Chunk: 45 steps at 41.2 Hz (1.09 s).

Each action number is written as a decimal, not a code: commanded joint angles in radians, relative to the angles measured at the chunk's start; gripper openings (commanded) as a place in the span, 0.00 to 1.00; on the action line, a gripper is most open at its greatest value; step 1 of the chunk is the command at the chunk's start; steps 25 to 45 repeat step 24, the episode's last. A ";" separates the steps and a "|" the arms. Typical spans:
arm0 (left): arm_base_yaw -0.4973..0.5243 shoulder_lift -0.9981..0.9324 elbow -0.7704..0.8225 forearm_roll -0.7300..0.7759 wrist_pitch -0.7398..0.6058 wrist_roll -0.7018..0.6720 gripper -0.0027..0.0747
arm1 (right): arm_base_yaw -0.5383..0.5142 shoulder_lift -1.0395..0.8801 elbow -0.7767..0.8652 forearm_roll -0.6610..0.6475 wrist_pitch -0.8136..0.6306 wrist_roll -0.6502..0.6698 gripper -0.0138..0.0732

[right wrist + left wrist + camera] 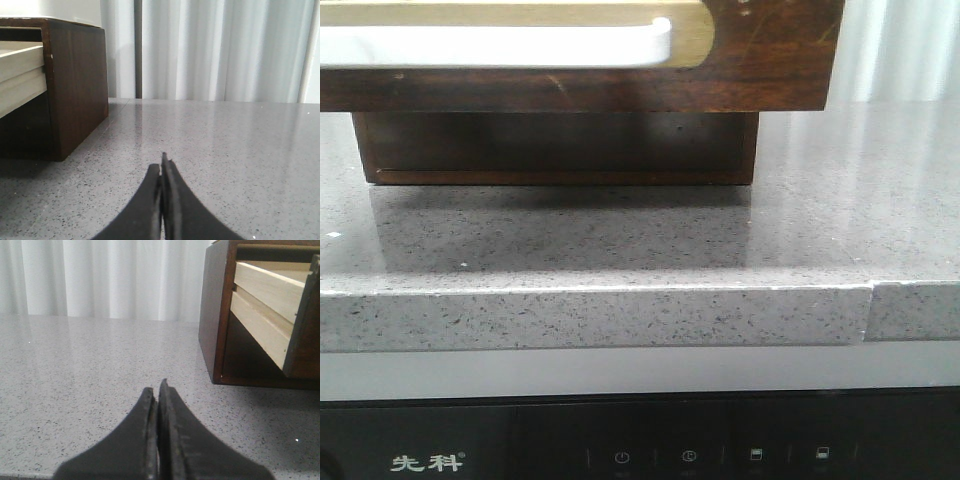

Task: Put scissors in drawer with both arms

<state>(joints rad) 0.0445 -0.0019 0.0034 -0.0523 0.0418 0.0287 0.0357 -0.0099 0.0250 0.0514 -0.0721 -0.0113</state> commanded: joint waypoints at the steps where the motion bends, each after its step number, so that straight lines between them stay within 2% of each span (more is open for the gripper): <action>1: -0.006 -0.019 0.025 -0.008 -0.088 -0.008 0.01 | -0.001 -0.018 0.002 0.011 -0.067 -0.001 0.08; 45: -0.006 -0.019 0.025 -0.008 -0.088 -0.008 0.01 | -0.001 -0.018 0.002 0.011 -0.061 -0.001 0.08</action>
